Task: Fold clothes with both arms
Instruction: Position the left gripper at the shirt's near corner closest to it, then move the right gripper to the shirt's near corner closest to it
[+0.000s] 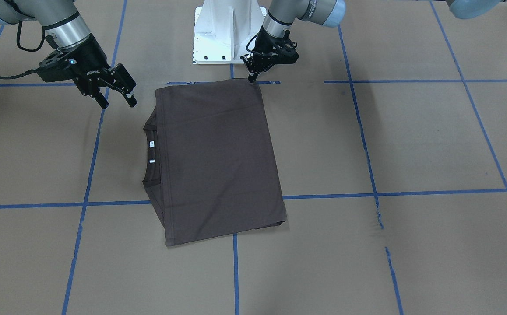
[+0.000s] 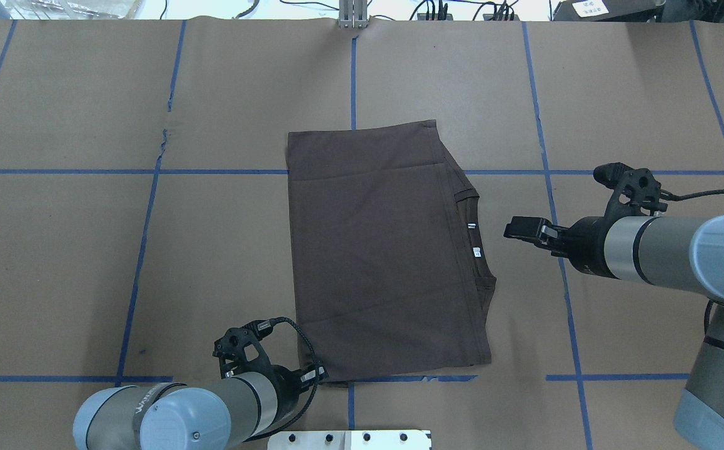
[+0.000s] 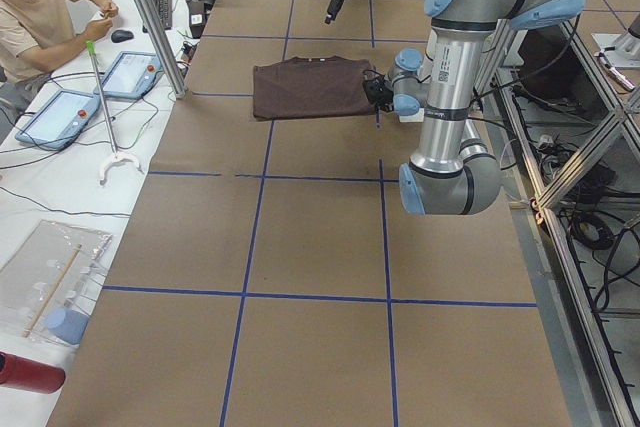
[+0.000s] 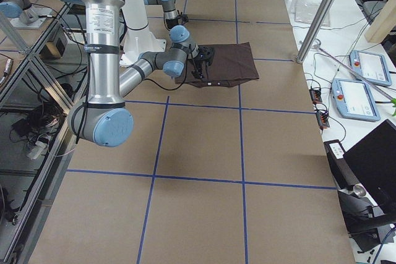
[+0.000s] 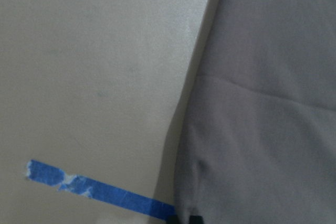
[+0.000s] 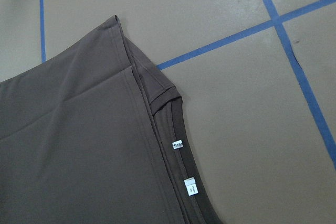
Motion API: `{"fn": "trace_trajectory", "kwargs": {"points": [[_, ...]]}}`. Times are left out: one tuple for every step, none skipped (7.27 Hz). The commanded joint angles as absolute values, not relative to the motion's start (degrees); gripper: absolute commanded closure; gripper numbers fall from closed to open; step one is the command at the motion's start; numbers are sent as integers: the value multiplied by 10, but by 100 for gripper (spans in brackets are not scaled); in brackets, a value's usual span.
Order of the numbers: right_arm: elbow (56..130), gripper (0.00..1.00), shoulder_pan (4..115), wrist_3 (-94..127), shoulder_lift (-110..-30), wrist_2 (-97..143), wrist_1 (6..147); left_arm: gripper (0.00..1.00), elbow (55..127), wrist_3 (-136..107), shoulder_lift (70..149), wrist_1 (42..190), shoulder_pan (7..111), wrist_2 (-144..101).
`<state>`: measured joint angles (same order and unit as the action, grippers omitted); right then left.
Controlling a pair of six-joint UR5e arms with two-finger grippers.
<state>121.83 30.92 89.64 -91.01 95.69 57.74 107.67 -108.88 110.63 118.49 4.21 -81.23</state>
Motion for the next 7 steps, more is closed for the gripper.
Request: {"fn": "trace_trajectory", "kwargs": {"points": [[1223,0,308,941,-911,954,578,100,1111,-1061,1095,1182,54,-812],[1227,1,302,972,-911,948,578,100,1120,-1061,1081,1182,54,-812],[1227,2,268,996,-911,923,578,100,1133,-1061,1068,1182,54,-813],[1226,4,226,1026,-894,880,579,100,1151,-1061,1050,1182,54,-814],[1226,6,198,1043,-887,858,603,100,1157,-1061,1037,1182,54,-815],[1226,14,173,1075,-856,843,639,100,1158,-1062,1040,1182,52,-815],[1223,17,145,1102,-842,816,677,100,1156,-1063,1043,1182,48,-816]]}}
